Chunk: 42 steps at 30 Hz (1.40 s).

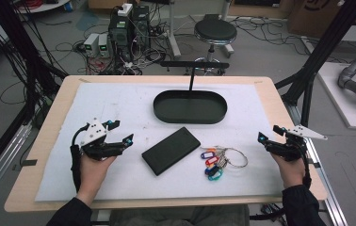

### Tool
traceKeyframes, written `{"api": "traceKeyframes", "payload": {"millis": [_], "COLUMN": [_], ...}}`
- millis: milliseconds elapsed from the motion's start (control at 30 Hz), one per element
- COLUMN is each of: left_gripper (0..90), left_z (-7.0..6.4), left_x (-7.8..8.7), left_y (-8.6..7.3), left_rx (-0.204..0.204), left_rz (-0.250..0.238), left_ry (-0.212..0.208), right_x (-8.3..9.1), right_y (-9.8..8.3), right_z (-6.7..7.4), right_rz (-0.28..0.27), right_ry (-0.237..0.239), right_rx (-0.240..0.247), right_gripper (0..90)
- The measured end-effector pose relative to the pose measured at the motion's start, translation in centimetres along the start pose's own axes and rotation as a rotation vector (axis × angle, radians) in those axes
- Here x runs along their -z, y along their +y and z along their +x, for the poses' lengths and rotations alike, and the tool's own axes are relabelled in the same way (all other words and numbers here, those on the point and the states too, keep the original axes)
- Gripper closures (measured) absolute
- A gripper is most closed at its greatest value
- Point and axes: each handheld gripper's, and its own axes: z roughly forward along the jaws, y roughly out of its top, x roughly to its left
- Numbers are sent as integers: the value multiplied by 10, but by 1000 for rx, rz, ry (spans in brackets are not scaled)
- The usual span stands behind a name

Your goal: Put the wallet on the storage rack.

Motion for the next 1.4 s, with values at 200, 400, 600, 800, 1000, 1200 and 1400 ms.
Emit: {"api": "traceKeyframes", "payload": {"millis": [200,400,600,800,1000,1200,1400], "left_gripper": [312,314,313,313,313,317,392], "left_z": [-19,-41,-67,-83,-93,-103,-116], "left_x": [-3,-9,-22,-29,-34,-37,-41], "left_y": [4,5,0,-2,-9,-14,-21], "left_rx": [-34,-51,-100,-162,-223,-301,-425], "left_rz": [-39,-41,24,83,152,199,254], "left_ry": [-40,-101,-156,-174,-192,-202,-204], "right_x": [-4,-7,-9,-9,-10,-13,-14], "right_y": [0,1,1,1,2,3,4], "right_z": [-2,-3,-5,-4,-4,-3,-1], "right_rz": [1,8,8,11,9,13,20], "right_ry": [-9,-16,-19,-24,-27,-26,-20], "right_rx": [-6,-12,-17,-24,-26,-19,-25], "right_gripper": [236,236,236,236,236,236,236]}}
